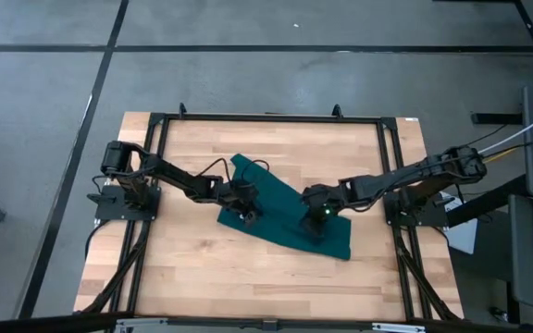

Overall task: Fold microfiber towels
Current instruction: Fold the green towel

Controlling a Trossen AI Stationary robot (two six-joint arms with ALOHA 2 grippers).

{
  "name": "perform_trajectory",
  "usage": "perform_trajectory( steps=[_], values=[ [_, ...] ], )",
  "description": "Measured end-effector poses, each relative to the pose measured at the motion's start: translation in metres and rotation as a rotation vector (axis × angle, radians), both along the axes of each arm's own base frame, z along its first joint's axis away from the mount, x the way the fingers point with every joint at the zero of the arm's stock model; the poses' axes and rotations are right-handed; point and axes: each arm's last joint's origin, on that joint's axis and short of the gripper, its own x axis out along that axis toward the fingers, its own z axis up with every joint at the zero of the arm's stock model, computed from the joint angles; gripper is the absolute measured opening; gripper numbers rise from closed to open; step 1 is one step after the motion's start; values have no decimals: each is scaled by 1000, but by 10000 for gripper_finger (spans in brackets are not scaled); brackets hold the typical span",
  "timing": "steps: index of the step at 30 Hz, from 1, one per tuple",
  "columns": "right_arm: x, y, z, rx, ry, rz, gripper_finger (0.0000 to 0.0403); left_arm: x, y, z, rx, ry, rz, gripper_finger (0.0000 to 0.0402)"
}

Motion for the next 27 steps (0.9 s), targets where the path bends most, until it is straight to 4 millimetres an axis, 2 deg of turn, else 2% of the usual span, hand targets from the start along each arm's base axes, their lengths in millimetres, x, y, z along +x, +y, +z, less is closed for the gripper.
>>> perform_trajectory(
  steps=[5,10,14,18,23,27],
  values=[
    [-3,8,-27,-15,169,5,20,0,-10,0,-15,-3,-10,2],
    [-1,8,-40,-40,221,-58,38,-1,-30,1,-5,-6,-26,2],
    [2,17,-37,24,187,-78,80,-4,-43,0,4,8,-20,1],
    [9,45,-27,161,56,-80,107,-5,-39,-2,27,29,38,2],
    [4,75,-22,237,19,-111,100,-4,-28,-2,37,28,58,1],
    [2,72,-14,172,-38,-218,81,-3,-26,-1,37,14,57,2]
  ],
)
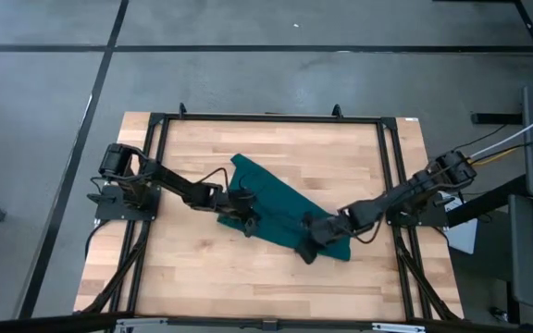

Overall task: Fold microfiber towels
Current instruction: Fold the green towel

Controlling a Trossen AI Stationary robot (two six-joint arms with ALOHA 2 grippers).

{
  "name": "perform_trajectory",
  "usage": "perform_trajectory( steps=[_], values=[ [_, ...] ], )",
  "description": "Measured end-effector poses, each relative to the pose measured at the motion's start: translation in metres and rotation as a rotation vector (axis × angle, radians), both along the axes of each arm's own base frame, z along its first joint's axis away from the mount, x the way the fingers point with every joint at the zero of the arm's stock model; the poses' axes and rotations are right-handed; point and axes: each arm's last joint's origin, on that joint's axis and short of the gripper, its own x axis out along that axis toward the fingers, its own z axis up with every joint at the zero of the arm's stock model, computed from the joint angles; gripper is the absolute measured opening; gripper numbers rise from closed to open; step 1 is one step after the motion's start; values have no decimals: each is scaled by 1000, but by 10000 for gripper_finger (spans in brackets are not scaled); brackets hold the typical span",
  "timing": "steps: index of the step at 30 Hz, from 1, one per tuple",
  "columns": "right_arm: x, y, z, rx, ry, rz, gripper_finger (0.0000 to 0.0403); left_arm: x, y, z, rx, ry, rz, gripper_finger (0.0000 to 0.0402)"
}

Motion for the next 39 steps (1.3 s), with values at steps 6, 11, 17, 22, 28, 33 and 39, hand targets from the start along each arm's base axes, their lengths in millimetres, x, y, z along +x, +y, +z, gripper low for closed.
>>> perform_trajectory(
  steps=[6,11,17,22,28,33,39],
  values=[
    [-8,-27,-7,-113,158,-101,55,0,-9,1,-9,-14,-25,2],
    [-21,-33,-14,-154,321,-75,48,-1,-17,1,-8,-15,-32,1],
    [-40,-44,11,-217,329,-133,61,-3,-26,1,-5,-10,-39,1],
    [-70,-55,31,-257,436,-188,62,-5,-31,0,-4,-5,-42,2],
    [-67,-38,35,-160,365,-114,53,-5,-31,0,9,-8,-28,2],
    [-71,-27,27,-160,429,-88,52,-4,-31,1,9,-13,-27,1],
    [-71,-21,22,-167,443,-82,48,-5,-32,1,9,-14,-31,1]
  ],
)
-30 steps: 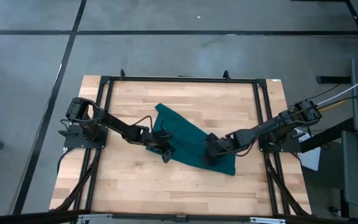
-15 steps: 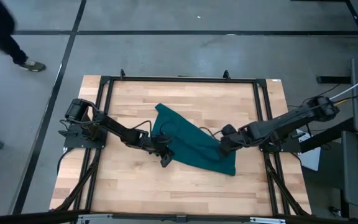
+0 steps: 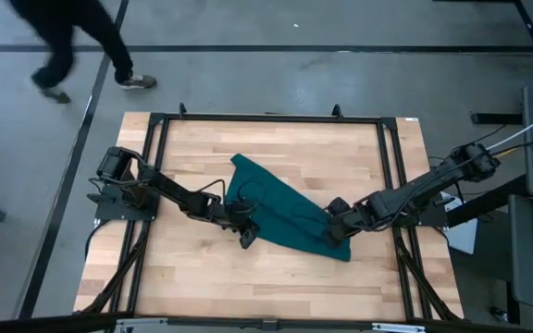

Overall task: Fold microfiber towels
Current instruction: Fold the green towel

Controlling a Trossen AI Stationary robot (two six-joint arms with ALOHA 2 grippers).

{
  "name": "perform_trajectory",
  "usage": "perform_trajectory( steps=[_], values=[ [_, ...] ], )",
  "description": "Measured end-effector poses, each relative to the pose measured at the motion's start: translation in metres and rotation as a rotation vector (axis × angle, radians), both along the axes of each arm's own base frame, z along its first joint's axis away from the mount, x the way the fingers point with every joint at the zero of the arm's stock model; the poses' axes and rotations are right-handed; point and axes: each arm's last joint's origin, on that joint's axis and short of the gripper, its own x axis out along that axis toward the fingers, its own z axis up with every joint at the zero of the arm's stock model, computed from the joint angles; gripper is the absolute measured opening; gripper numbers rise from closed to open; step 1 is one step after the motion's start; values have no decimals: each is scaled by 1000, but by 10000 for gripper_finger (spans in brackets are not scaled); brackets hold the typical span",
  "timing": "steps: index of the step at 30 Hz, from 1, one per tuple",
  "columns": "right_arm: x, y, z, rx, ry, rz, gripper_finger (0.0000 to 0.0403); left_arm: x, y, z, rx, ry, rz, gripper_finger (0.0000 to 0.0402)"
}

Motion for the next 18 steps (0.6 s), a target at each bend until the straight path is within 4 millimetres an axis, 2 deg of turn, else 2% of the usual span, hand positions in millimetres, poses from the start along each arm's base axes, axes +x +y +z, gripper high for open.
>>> perform_trajectory(
  steps=[7,10,13,15,18],
  values=[
    [15,10,-23,-2,15,44,47,0,0,0,-8,-5,0,2],
    [27,12,-29,22,-49,50,47,0,0,0,-13,-5,3,1],
    [37,16,-27,64,-147,45,47,0,-2,0,-18,-4,-2,2],
    [36,26,-26,97,-168,37,47,0,-3,0,-18,-3,-6,2],
    [24,50,-24,161,-172,36,47,-1,-4,0,-16,-3,-10,1]
  ],
)
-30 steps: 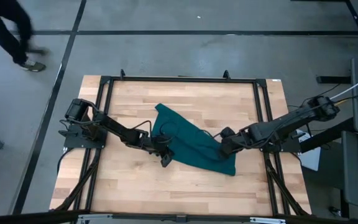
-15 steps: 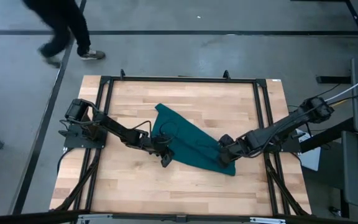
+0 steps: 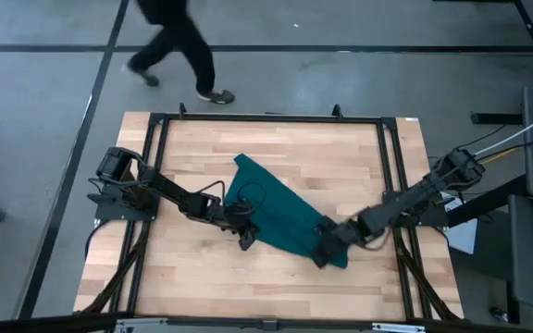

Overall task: Fold microfiber towels
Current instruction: Fold the green towel

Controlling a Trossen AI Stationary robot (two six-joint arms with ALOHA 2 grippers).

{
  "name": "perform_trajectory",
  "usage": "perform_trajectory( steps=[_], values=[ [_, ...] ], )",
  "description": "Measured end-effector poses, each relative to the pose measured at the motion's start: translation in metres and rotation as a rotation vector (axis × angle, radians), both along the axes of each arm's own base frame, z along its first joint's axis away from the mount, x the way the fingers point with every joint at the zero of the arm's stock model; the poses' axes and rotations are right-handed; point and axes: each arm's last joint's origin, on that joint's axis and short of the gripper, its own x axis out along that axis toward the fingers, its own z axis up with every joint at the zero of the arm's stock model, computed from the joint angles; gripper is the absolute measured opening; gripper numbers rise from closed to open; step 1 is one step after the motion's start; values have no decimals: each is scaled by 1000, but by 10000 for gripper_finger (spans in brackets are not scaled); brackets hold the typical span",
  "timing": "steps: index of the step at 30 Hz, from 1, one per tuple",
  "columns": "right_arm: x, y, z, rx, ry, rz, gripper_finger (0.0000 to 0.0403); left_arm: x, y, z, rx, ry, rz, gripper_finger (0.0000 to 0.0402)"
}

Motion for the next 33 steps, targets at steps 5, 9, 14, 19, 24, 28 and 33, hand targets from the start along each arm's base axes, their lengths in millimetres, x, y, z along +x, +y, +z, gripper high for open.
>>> perform_trajectory(
  steps=[5,9,14,19,24,28,33],
  values=[
    [-27,39,-8,60,60,1,47,0,0,0,9,-1,6,2],
    [-30,44,-10,29,19,-78,47,0,1,0,18,-3,17,1],
    [-20,33,-10,-32,-41,-162,47,0,1,0,20,-1,18,1],
    [-4,24,-4,-31,-148,-189,58,0,1,0,13,0,13,2],
    [7,16,0,4,-196,-234,96,0,1,0,10,1,15,1],
    [9,13,0,26,-177,-232,132,0,0,0,10,1,11,2],
    [7,10,-3,7,-126,-232,158,-1,-4,0,13,0,-3,1]
  ],
)
